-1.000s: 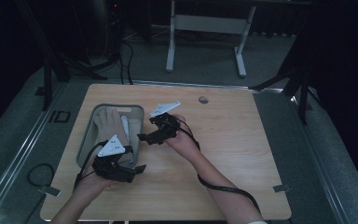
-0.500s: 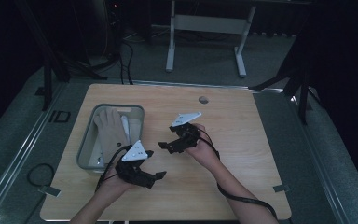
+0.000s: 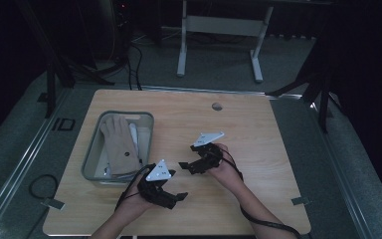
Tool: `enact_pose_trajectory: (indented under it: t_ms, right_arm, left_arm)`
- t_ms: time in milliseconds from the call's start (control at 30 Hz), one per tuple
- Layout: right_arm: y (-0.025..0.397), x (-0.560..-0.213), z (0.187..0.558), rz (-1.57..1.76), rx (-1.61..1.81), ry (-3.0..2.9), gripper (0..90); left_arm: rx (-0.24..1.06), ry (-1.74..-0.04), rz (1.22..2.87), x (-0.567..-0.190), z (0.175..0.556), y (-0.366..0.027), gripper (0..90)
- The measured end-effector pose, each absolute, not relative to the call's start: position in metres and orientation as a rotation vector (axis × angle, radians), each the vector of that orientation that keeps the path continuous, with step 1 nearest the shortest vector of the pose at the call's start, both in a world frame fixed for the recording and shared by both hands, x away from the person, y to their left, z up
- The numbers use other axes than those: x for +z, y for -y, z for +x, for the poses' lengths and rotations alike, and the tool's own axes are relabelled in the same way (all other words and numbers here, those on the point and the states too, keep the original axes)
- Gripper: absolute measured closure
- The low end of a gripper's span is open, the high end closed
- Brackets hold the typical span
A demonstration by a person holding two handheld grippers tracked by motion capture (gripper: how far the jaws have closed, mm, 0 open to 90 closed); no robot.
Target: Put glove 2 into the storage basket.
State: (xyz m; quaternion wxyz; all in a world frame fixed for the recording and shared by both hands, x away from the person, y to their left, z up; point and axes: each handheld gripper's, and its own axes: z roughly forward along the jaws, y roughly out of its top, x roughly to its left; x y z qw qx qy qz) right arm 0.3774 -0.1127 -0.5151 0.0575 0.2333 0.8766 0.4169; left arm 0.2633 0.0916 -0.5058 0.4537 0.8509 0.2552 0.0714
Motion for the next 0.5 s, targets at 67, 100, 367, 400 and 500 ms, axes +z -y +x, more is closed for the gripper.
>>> enact_pose_trajectory:
  t_ms: [67,100,367,400,500]
  right_arm:
    - [0.117,-0.52,0.376,0.719,1.261,-2.659,16.4]
    - [0.121,-0.525,0.375,0.722,1.273,-2.66,16.4]
    - [0.134,-0.541,0.369,0.717,1.246,-2.68,14.5]
    - [0.134,-0.541,0.369,0.717,1.246,-2.68,14.5]
    - [0.141,-0.547,0.364,0.715,1.253,-2.676,14.5]
  left_arm:
    - [0.167,-0.627,2.097,-0.511,0.265,-0.091,14.7]
    - [0.167,-0.623,2.09,-0.514,0.265,-0.09,14.6]
    - [0.141,-0.614,2.106,-0.533,0.267,-0.086,14.6]
    - [0.139,-0.613,2.106,-0.535,0.267,-0.085,14.6]
    - [0.138,-0.608,2.114,-0.538,0.267,-0.083,14.6]
